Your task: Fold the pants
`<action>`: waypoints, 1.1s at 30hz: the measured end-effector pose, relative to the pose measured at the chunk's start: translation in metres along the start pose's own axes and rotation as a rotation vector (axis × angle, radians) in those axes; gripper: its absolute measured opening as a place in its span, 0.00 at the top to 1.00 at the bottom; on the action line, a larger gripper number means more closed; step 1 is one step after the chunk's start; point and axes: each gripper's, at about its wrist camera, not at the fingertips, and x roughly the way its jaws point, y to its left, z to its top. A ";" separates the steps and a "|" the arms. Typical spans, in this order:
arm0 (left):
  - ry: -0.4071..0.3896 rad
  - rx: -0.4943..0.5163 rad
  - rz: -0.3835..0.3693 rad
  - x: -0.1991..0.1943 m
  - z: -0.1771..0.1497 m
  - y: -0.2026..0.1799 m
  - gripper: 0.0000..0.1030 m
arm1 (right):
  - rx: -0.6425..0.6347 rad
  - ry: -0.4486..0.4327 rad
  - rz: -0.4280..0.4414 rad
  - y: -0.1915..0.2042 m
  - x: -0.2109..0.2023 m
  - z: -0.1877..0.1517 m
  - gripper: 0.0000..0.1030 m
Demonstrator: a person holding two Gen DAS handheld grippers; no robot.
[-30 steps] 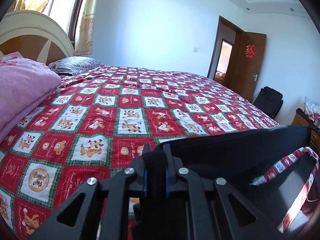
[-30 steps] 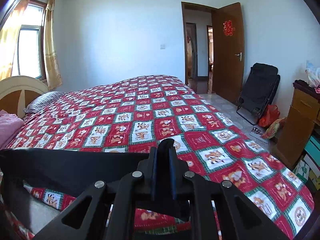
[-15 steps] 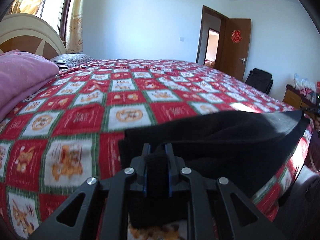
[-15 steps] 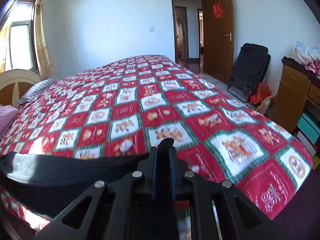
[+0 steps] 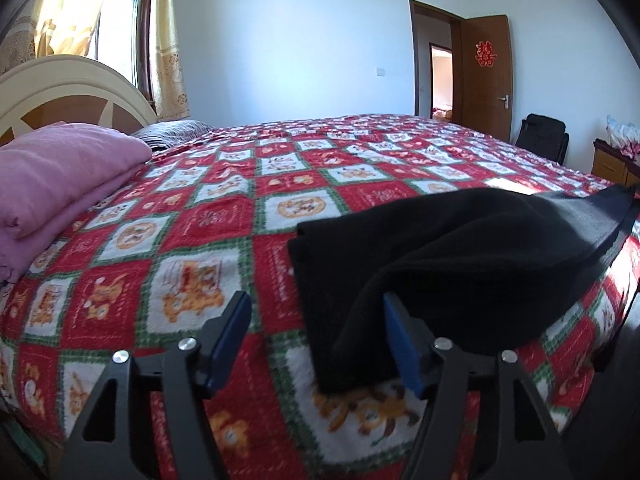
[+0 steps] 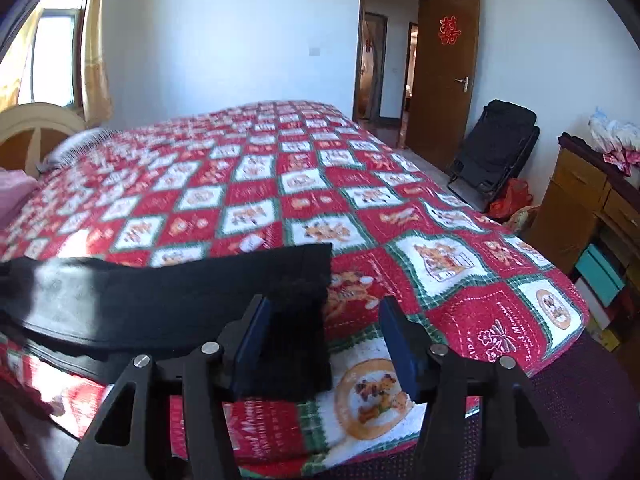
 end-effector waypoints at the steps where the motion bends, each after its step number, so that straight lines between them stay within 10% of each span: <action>1: 0.012 0.012 0.009 -0.002 -0.004 0.002 0.32 | -0.001 -0.011 0.009 0.006 -0.005 0.004 0.43; 14: -0.020 0.091 0.073 -0.020 -0.006 -0.021 0.38 | -0.540 0.064 0.456 0.282 -0.001 -0.005 0.43; 18: 0.000 0.124 0.091 -0.004 0.004 -0.018 0.70 | -0.731 0.093 0.556 0.369 0.005 -0.039 0.43; 23: -0.005 0.173 0.090 0.002 0.013 -0.020 0.82 | -0.904 0.123 0.567 0.442 0.027 -0.077 0.44; 29: -0.022 0.212 0.066 -0.006 0.022 -0.015 0.85 | -0.909 0.153 0.589 0.451 0.034 -0.081 0.92; 33: -0.029 0.283 0.073 -0.009 0.020 -0.018 0.87 | -0.889 0.126 0.615 0.439 0.012 -0.070 0.97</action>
